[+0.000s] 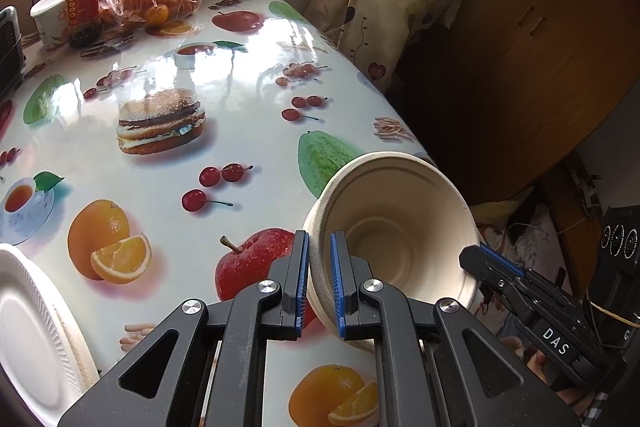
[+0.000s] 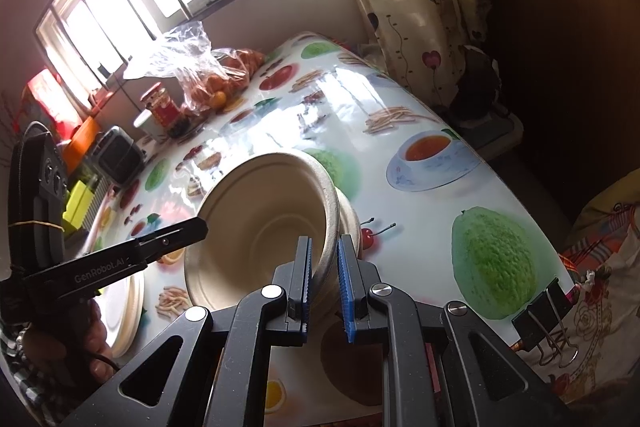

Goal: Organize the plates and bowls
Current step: 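Lower the held bowls into the bowls beneath with both grippers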

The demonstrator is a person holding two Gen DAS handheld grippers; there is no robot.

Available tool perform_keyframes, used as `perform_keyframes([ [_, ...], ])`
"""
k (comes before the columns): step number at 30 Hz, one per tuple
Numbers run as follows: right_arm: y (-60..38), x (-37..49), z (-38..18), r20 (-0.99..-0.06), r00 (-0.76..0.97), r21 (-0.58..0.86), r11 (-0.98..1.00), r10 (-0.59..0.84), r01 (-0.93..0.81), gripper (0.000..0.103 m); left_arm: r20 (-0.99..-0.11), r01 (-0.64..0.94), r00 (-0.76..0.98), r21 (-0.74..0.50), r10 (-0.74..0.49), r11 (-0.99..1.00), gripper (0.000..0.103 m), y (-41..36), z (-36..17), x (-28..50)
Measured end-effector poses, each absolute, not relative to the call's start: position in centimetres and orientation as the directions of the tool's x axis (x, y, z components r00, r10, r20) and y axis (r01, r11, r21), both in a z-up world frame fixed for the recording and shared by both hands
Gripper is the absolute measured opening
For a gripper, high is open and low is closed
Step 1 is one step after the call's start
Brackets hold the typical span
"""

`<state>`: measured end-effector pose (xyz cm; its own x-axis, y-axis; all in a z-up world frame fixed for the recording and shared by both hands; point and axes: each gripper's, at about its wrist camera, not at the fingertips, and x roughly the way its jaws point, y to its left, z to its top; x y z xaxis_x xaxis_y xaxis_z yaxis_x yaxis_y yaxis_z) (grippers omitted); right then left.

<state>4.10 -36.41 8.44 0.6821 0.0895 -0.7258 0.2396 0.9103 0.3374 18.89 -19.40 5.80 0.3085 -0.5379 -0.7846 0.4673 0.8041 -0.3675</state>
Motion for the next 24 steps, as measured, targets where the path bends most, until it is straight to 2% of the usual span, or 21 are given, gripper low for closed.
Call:
perform_keyframes([
  [24, -36.28, 4.28, 7.86, -0.729, 0.679, 0.335, 0.91, 0.088, 0.242, 0.014, -0.799, 0.46, 0.295, -0.362, -0.524, 0.811, 0.01, -19.67, 5.12, 19.06],
])
